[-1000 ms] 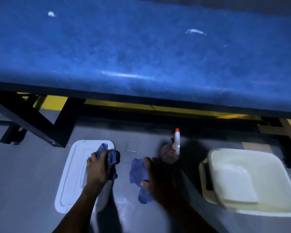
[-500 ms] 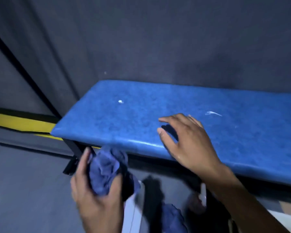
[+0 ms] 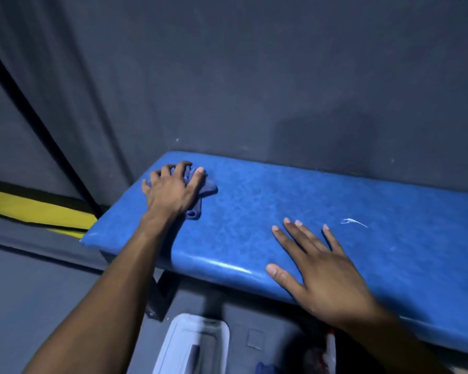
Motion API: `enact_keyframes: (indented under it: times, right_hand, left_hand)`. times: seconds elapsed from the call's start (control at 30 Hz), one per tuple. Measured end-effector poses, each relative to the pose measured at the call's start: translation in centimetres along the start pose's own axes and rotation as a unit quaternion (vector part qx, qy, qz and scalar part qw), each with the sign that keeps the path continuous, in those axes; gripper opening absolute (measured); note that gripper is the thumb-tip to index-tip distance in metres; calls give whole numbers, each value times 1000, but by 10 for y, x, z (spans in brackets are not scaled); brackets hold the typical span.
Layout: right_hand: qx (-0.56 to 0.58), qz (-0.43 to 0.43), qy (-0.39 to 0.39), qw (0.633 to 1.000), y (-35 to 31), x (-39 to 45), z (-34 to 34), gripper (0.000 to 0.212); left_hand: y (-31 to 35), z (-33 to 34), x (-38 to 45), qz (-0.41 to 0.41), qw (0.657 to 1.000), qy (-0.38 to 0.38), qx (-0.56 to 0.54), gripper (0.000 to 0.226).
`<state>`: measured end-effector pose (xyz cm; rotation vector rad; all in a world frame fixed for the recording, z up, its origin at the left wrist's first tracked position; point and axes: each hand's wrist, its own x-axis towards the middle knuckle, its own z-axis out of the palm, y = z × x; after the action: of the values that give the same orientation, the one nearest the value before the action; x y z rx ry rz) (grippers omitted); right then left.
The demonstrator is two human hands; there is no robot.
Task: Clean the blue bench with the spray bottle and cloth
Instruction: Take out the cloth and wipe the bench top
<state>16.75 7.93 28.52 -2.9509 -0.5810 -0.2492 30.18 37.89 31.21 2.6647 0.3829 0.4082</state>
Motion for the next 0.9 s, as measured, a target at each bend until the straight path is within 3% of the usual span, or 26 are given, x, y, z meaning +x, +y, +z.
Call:
enact_keyframes:
  times: [0.13,0.27,0.37,0.53,0.63,0.77,0.9]
  right_hand:
    - [-1,8,-4,1000,2,5,4,77]
    - [-1,20,11,1000,3,1,9,81]
    - [9,24,28,999,2,0,9,79]
    - [4,14,49,999,3,2,11,73]
    - [2,10,52,999,5,2,13,73]
    - [6,3,71,997,7,2,14,72]
    - [13,-6,88,996,6,0,16,72]
  left_hand:
    - [16,19,17,79,996,-28,1,50]
    - [32,18,-13,197,973,-120,20,64]
    - [5,3,-53,284,953,-106,4,52]
    - [-18,6,-5,189,981,-43,10,66]
    - [17,32,32,156,987,-38,3,56]
    - [59,42,3,244,963,-117,-14,50]
    - [24,15,-43,315,940,-128,-30,49]
